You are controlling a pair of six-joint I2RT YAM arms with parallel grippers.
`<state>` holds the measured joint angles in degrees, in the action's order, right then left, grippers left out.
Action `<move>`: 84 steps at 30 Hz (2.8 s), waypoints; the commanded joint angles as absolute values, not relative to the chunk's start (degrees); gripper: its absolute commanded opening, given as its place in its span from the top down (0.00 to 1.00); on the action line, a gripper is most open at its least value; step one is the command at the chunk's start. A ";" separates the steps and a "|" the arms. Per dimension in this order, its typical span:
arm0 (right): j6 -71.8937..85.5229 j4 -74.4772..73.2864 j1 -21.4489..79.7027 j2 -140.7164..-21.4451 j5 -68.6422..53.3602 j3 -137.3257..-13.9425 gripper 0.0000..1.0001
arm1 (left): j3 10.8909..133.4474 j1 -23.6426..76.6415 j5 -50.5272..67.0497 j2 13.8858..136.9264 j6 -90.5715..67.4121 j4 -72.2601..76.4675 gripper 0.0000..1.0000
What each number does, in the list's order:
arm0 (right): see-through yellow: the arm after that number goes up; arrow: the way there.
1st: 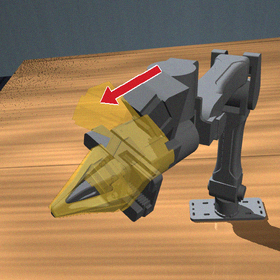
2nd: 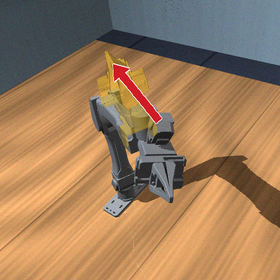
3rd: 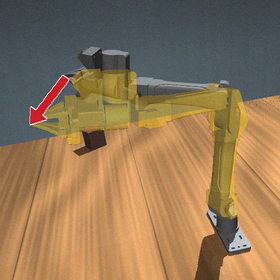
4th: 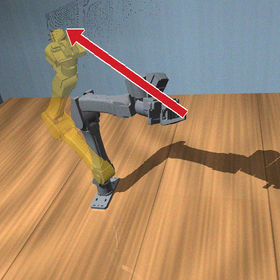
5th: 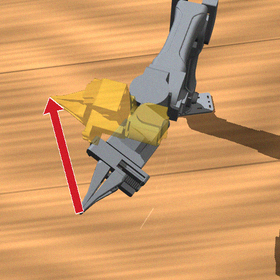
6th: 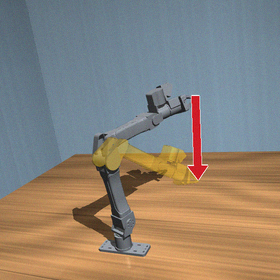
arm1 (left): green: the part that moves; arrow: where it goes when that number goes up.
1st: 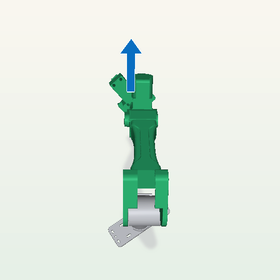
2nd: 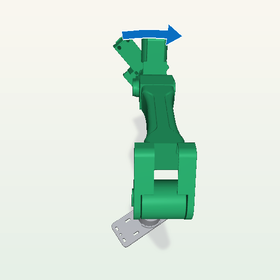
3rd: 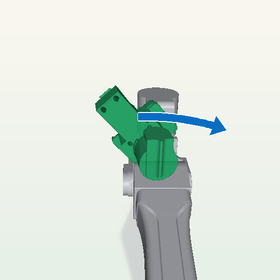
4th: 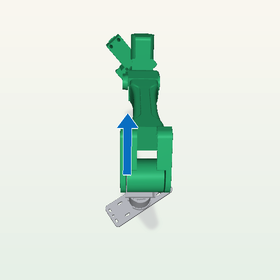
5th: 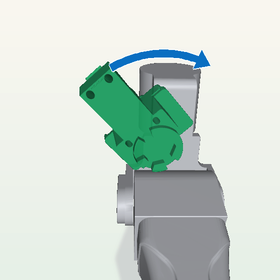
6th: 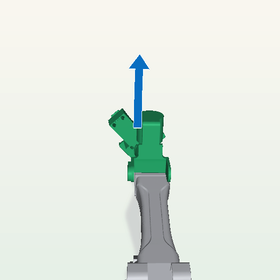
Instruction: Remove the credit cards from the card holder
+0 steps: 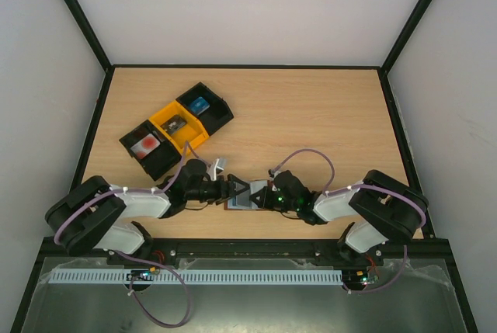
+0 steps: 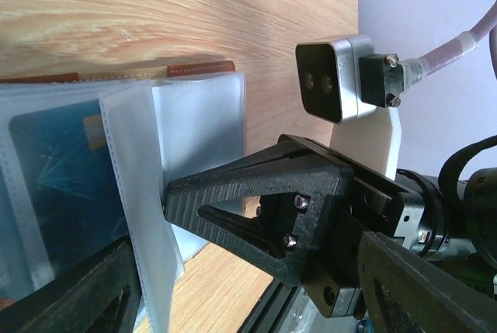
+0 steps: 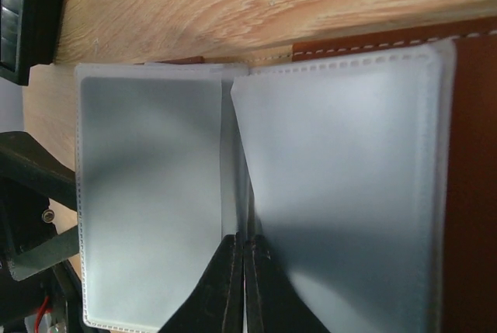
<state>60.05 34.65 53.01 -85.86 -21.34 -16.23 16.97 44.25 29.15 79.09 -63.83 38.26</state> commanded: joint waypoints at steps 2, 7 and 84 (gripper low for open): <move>59.71 26.60 53.96 -84.02 -20.91 -15.72 0.95 | 18.97 45.15 31.54 80.38 -64.52 42.11 0.24; 59.74 23.79 53.90 -80.32 -17.60 -15.54 0.94 | 19.26 45.60 32.80 81.25 -66.63 46.38 0.27; 56.33 12.79 53.92 -73.29 -10.68 -14.13 0.89 | 19.03 47.13 20.31 92.60 -62.35 42.98 0.55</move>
